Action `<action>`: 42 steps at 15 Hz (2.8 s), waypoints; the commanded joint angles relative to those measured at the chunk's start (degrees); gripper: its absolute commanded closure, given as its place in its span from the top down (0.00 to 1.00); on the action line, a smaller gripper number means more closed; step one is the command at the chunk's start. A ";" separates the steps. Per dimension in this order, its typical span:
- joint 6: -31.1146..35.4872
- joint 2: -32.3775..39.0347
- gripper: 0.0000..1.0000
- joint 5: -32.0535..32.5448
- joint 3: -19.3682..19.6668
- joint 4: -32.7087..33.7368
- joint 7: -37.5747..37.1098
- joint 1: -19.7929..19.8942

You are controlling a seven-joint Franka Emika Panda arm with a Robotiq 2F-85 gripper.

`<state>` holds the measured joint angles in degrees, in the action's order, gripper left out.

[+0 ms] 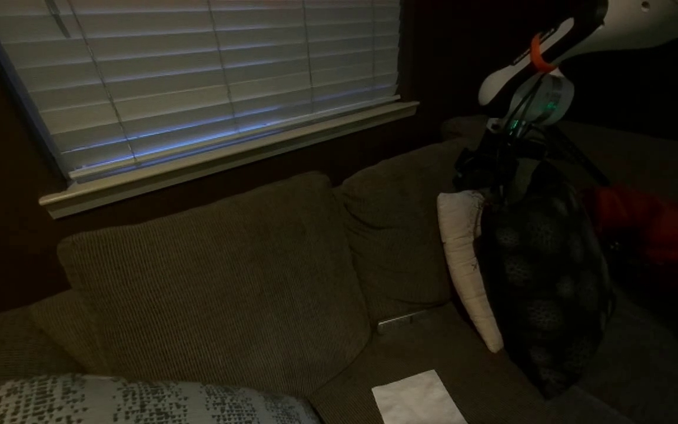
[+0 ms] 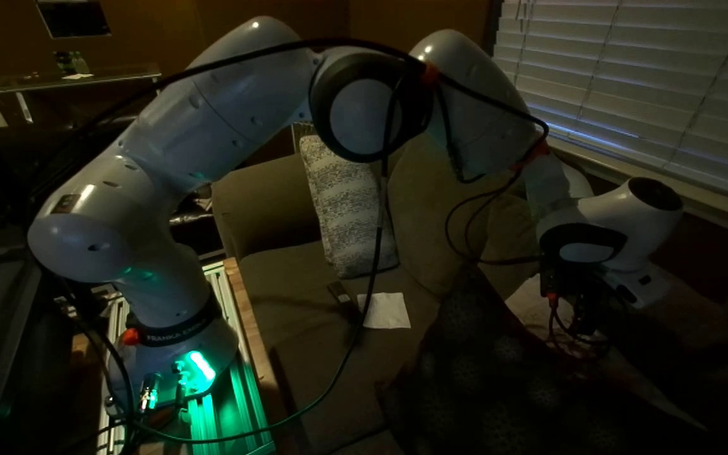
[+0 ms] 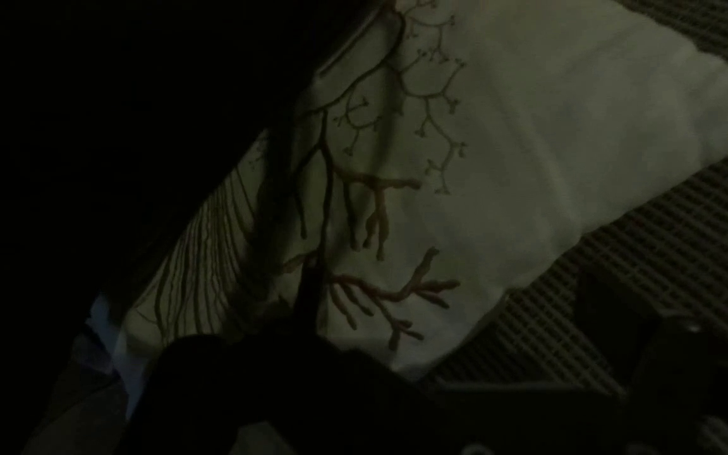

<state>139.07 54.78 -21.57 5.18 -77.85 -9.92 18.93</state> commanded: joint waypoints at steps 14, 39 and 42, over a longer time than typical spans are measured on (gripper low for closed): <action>-4.33 13.10 0.16 1.83 0.56 19.66 -13.02 -0.81; -2.74 -16.25 0.00 -20.68 -15.28 -13.29 8.00 3.66; -3.78 -17.12 0.00 -22.60 -14.60 -13.96 9.17 1.32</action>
<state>136.15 41.81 -39.44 -8.76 -88.80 -2.75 22.20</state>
